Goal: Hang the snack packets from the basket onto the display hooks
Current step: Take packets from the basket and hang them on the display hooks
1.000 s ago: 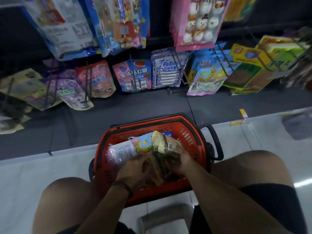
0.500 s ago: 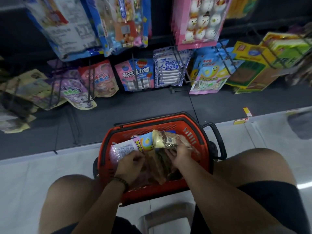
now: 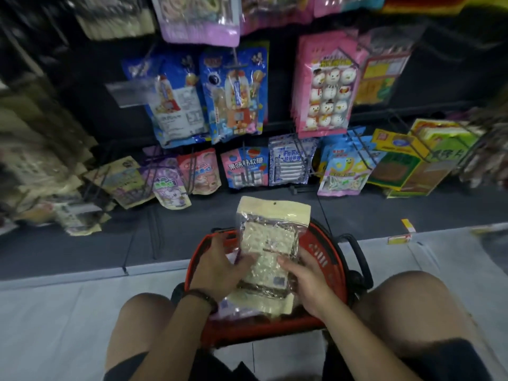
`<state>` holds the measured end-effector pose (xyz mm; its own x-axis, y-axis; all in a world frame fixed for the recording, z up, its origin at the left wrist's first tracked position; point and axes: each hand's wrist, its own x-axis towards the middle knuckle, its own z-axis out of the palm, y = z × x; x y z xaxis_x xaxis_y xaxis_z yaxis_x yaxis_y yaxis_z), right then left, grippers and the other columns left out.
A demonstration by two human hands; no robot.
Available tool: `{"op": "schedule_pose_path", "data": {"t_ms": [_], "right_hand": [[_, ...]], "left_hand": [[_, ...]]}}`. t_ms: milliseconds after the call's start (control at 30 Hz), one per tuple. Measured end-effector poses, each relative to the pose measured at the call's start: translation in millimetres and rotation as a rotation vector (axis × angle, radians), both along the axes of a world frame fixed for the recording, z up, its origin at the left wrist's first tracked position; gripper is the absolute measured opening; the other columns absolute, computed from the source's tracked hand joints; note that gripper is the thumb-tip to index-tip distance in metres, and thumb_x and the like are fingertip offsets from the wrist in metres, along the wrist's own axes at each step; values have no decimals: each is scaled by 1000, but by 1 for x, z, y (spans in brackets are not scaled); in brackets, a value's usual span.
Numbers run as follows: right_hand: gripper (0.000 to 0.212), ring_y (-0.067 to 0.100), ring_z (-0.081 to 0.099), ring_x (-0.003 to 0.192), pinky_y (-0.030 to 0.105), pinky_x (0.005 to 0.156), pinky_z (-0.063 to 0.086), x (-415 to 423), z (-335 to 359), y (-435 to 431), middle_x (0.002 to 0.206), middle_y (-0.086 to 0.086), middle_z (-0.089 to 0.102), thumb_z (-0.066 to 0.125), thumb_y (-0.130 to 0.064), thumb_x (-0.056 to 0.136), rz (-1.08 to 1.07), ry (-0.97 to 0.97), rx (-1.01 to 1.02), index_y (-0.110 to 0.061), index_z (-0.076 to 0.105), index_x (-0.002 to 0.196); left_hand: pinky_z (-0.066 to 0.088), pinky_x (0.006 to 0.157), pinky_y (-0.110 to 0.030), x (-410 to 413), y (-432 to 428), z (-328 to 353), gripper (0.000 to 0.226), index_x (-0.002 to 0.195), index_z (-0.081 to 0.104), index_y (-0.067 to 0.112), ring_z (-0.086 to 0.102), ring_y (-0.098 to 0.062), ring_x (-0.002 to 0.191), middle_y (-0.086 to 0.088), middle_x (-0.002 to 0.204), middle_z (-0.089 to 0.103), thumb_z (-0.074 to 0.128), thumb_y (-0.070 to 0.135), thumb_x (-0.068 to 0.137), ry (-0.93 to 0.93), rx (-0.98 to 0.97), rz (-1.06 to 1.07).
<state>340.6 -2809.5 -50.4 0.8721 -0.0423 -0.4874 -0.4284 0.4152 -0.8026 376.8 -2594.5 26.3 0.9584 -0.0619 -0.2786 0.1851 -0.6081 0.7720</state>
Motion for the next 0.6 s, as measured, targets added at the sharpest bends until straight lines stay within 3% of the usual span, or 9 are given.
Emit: {"op": "schedule_pose_path", "data": {"t_ms": [100, 167, 233, 267, 333, 400, 433, 533, 600], "right_hand": [[101, 23, 59, 140, 54, 120, 43, -11, 25, 1, 152, -4, 62, 97, -56, 67, 7, -56, -52, -30, 53, 154], [83, 15, 55, 137, 40, 114, 42, -15, 46, 1, 149, -12, 58, 90, -50, 80, 37, -114, -134, -32, 53, 152], [53, 16, 63, 125, 39, 104, 47, -15, 65, -5, 138, -8, 67, 82, -50, 87, 30, -117, -55, -32, 66, 134], [48, 26, 66, 125, 44, 105, 50, -14, 76, -8, 136, 4, 71, 77, -53, 90, 27, -69, 42, -26, 72, 130], [64, 50, 54, 140, 58, 120, 39, -10, 86, -10, 146, 27, 62, 69, -59, 96, 24, 13, 179, -13, 69, 140], [74, 53, 47, 146, 61, 124, 32, -3, 102, -3, 153, 31, 55, 62, -65, 98, 30, 54, 238, -9, 64, 146], [71, 48, 57, 138, 60, 120, 40, 0, 115, 3, 148, 28, 61, 54, -66, 101, 94, 55, 256, -8, 69, 141], [75, 32, 79, 102, 45, 84, 65, 8, 147, 22, 117, 18, 79, 29, -65, 106, 225, -46, 331, -17, 87, 108], [69, 34, 78, 106, 50, 90, 65, 14, 159, 30, 121, 19, 78, 39, -67, 102, 200, -161, 296, -17, 86, 110]], "left_hand": [[49, 76, -6, -14, -12, 8, 62, 129, 54, 36, 65, 15, 96, 25, 116, 68, 86, 59, 82, 39, -131, -5], [51, 72, -5, -21, -20, 14, 60, 124, 54, 34, 65, 20, 90, 20, 117, 71, 91, 51, 80, 43, -257, 64], [54, 70, -11, -24, -23, 24, 62, 121, 56, 23, 71, 4, 92, 7, 116, 74, 91, 52, 78, 26, -385, 166], [56, 69, -13, -23, -23, 31, 61, 122, 58, 19, 70, -5, 92, 3, 115, 72, 89, 52, 81, 23, -438, 195], [60, 83, -24, -20, -19, 40, 65, 121, 64, 20, 72, -14, 102, -2, 119, 74, 84, 65, 79, 45, -562, 196], [56, 106, -44, -18, -23, 53, 64, 122, 69, 24, 71, -21, 119, -4, 126, 75, 74, 76, 84, 60, -621, 151], [51, 111, -48, -19, -29, 61, 56, 125, 67, 25, 68, -22, 123, -4, 128, 73, 63, 72, 94, 27, -573, 131], [41, 114, -46, -15, -48, 76, 44, 137, 51, 22, 50, -25, 128, -5, 134, 52, 39, 55, 110, -233, -176, 155], [49, 103, -47, -11, -49, 90, 36, 126, 52, 26, 57, -32, 118, -8, 125, 55, 46, 57, 107, -322, -245, 207]]}}
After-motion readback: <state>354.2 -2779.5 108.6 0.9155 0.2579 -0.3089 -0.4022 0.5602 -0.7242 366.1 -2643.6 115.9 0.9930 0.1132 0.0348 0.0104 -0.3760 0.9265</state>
